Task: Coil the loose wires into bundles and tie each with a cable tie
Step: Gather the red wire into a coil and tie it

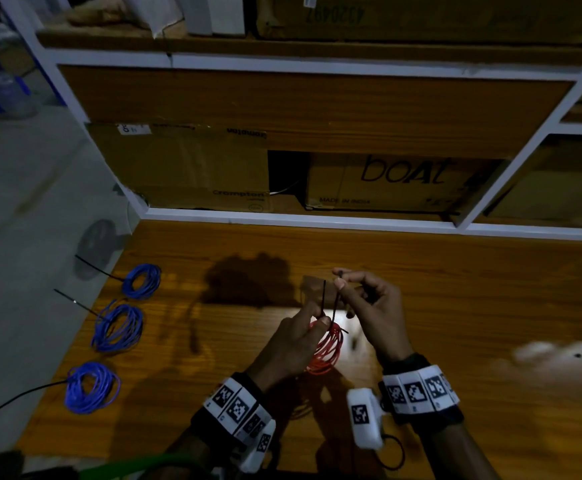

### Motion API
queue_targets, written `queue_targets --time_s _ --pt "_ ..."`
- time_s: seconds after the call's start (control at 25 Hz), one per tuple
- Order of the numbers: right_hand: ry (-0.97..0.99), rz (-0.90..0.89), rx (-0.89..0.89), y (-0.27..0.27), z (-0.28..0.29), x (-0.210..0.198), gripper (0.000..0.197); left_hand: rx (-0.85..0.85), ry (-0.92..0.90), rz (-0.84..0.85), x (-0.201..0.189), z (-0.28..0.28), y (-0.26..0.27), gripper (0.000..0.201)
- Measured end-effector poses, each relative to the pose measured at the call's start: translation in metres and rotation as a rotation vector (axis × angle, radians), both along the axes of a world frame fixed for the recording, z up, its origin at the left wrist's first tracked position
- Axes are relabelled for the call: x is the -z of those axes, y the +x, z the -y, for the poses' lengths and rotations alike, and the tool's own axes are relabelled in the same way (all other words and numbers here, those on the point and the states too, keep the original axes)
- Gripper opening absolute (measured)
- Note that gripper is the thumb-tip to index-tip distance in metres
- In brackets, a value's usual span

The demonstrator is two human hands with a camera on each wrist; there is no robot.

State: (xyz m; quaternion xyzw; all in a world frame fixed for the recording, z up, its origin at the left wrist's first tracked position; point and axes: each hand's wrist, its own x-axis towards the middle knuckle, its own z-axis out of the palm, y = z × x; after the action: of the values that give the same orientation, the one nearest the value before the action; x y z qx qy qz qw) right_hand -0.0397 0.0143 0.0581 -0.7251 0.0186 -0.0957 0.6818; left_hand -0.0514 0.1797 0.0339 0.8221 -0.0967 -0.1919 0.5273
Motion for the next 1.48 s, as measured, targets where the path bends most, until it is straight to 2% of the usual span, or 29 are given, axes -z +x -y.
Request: queue_targets --time_s 0.16,0.48,0.64,0.72,0.84,1.04,1.24,1.48 --pt "0.019 -0.046 -0.009 0.001 0.003 0.001 0.009 -0.033 -0.007 0.065 -0.005 0.002 -0.003 0.013" --pt "0.193 -0.139 -0.041 -0.015 -0.011 0.008 0.014 -0.150 0.006 0.301 -0.010 0.008 -0.007 0.030" --pt "0.126 -0.114 -0.058 -0.014 -0.009 0.007 0.011 -0.155 0.025 0.353 -0.011 0.007 -0.005 0.024" --pt "0.101 -0.079 -0.100 -0.013 -0.010 0.005 0.012 -0.138 0.002 0.351 -0.012 0.007 -0.004 0.016" --pt "0.090 -0.043 -0.118 -0.012 -0.013 0.003 0.015 -0.114 -0.013 0.325 -0.011 0.007 -0.005 0.019" --pt "0.075 -0.051 -0.113 -0.011 -0.016 0.012 0.015 -0.212 -0.115 0.261 -0.015 0.006 -0.006 0.009" --pt "0.074 -0.049 -0.127 -0.011 -0.018 0.015 0.016 -0.203 -0.143 0.279 -0.012 0.001 -0.003 0.002" --pt "0.057 -0.013 -0.034 -0.017 -0.024 0.008 0.008 -0.217 -0.170 0.321 -0.016 0.002 -0.002 0.007"
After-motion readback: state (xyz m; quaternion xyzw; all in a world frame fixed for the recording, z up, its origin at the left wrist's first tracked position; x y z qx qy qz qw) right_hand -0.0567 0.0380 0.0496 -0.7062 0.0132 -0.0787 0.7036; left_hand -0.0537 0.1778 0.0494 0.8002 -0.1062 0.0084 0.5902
